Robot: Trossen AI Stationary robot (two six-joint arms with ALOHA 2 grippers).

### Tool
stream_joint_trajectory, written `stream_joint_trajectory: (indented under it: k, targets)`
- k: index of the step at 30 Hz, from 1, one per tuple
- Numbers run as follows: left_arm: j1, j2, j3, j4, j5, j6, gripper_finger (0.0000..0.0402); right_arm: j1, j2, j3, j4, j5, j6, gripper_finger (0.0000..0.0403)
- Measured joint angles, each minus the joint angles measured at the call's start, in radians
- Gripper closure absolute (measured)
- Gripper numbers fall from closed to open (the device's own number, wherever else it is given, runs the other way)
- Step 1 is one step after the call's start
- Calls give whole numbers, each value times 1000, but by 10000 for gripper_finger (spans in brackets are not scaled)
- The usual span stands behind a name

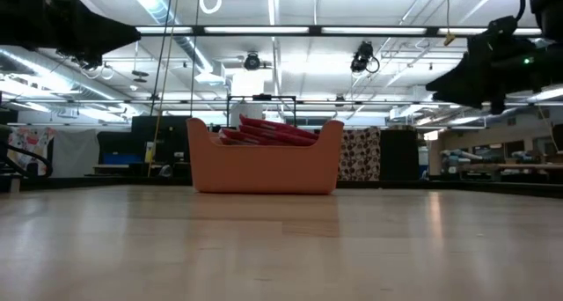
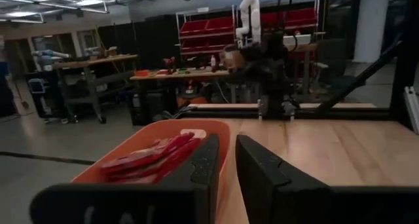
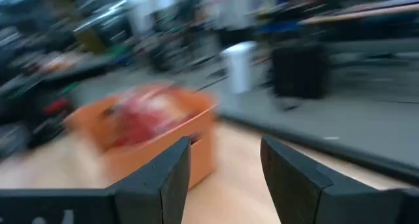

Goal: Sort popcorn bags into baskets
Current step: Return to Home Position

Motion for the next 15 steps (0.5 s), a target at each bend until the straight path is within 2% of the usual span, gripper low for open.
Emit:
stream_joint_trajectory:
  k: [3, 6, 15]
  targets:
    - [0, 1, 0, -2, -2, -10, 348, 0, -47, 1, 22, 166, 4, 214]
    - [0, 1, 0, -2, -3, -41, 349, 0, -67, 1, 59, 240, -14, 214]
    - [0, 1, 0, -2, -3, -58, 349, 0, -72, 1, 96, 193, -10, 214]
